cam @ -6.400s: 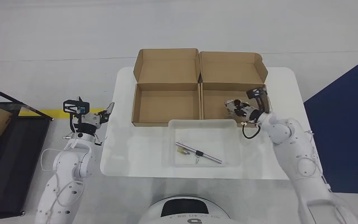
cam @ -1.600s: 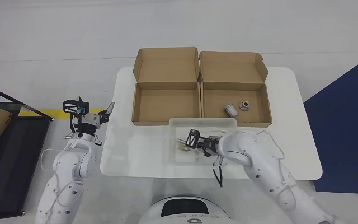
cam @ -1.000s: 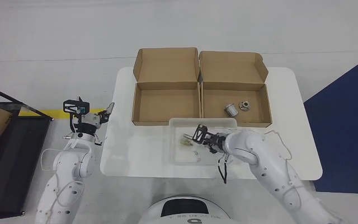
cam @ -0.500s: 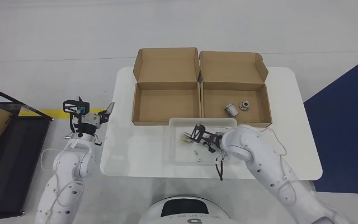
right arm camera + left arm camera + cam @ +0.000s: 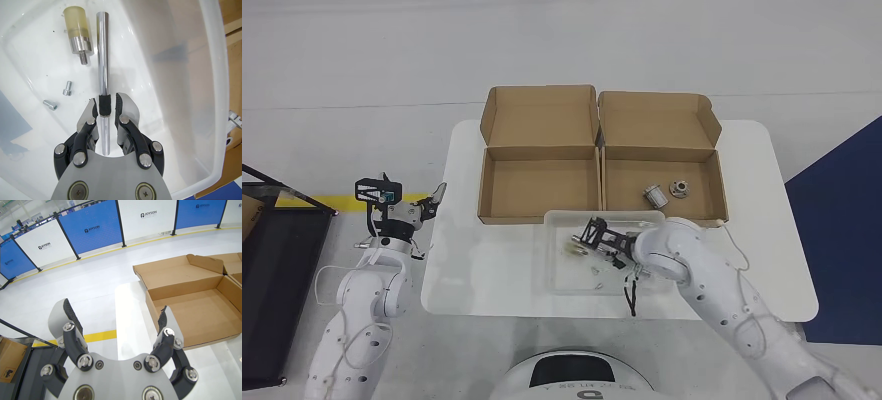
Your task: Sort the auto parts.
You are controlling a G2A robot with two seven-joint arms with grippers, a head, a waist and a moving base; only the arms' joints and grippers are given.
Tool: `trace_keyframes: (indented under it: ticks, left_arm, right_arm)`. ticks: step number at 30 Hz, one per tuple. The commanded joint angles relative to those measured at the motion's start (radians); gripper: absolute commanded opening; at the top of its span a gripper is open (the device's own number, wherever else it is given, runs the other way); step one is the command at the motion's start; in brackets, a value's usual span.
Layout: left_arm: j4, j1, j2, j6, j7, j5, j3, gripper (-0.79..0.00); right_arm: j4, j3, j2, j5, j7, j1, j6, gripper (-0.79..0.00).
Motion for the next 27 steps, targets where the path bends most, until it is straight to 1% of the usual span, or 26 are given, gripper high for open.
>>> trace_keyframes:
  ticks: [1,5,8,12,17,21,25,26,27]
  left_arm:
    - [0.0,0.0,0.0,0.0,0.0,0.0,0.0,0.0]
    - [0.0,0.0,0.0,0.0,0.0,0.0,0.0,0.0]
    - [0.0,0.0,0.0,0.0,0.0,0.0,0.0,0.0]
    - [0.0,0.0,0.0,0.0,0.0,0.0,0.0,0.0]
    - [0.0,0.0,0.0,0.0,0.0,0.0,0.0,0.0]
    - [0.0,0.0,0.0,0.0,0.0,0.0,0.0,0.0]
    - [0.0,0.0,0.0,0.0,0.0,0.0,0.0,0.0]
    - [0.0,0.0,0.0,0.0,0.0,0.0,0.0,0.0]
    - [0.0,0.0,0.0,0.0,0.0,0.0,0.0,0.0]
  right_arm:
    - [-0.003,0.003,0.001,-0.011,-0.004,0.0,0.006,-0.551]
    - [-0.002,-0.014,0.002,-0.056,-0.043,-0.002,-0.027,-0.533]
    - [0.015,-0.014,0.002,-0.066,-0.081,-0.007,-0.029,-0.514]
    - [0.03,-0.015,0.001,-0.066,-0.09,-0.006,-0.025,-0.523]
    - [0.051,-0.018,-0.002,-0.055,-0.085,0.004,-0.023,-0.557]
    - [0.062,-0.021,-0.003,-0.047,-0.078,0.009,-0.025,-0.6]
    - [0.076,-0.026,-0.005,-0.044,-0.068,0.015,-0.021,-0.702]
    - [0.078,-0.028,-0.006,-0.044,-0.065,0.016,-0.02,-0.748]
    - [0.082,-0.031,-0.007,-0.049,-0.056,0.02,-0.013,-0.757]
